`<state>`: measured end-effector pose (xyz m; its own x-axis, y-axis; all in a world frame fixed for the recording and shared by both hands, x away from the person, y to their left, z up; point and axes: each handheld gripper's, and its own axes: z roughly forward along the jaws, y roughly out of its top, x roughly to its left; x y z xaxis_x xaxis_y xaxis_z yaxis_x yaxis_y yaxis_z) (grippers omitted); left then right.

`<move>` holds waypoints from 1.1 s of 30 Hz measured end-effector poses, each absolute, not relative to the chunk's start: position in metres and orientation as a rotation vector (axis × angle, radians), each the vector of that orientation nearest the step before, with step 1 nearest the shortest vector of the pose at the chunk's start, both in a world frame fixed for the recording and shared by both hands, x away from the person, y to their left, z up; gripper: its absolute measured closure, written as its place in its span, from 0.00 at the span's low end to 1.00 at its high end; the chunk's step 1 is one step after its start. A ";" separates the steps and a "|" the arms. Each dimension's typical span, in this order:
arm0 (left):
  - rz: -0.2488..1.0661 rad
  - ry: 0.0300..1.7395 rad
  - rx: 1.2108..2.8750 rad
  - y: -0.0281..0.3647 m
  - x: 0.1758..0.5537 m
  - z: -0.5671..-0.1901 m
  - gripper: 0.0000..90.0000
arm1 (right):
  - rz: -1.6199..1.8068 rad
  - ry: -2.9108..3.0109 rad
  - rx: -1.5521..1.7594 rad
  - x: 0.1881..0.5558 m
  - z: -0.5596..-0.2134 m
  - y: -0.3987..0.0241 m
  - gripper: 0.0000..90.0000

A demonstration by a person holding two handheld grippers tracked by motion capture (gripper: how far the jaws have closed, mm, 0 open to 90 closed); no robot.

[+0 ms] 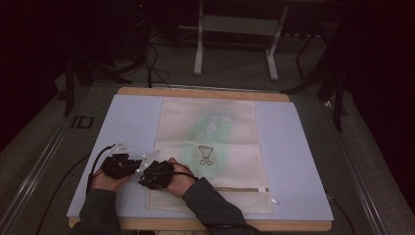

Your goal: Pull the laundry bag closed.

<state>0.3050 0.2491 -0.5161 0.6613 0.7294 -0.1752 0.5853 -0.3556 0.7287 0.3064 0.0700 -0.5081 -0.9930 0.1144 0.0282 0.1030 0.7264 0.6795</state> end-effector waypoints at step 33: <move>0.213 1.005 2.085 0.247 0.305 -0.517 0.99 | 1.112 2.960 0.221 0.303 -0.517 0.048 0.85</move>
<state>0.3051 0.2470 -0.5173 0.6710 0.7201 -0.1766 0.5864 -0.3696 0.7208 0.3032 0.0485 -0.5167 -0.9899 0.1200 0.0752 0.1398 0.7441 0.6533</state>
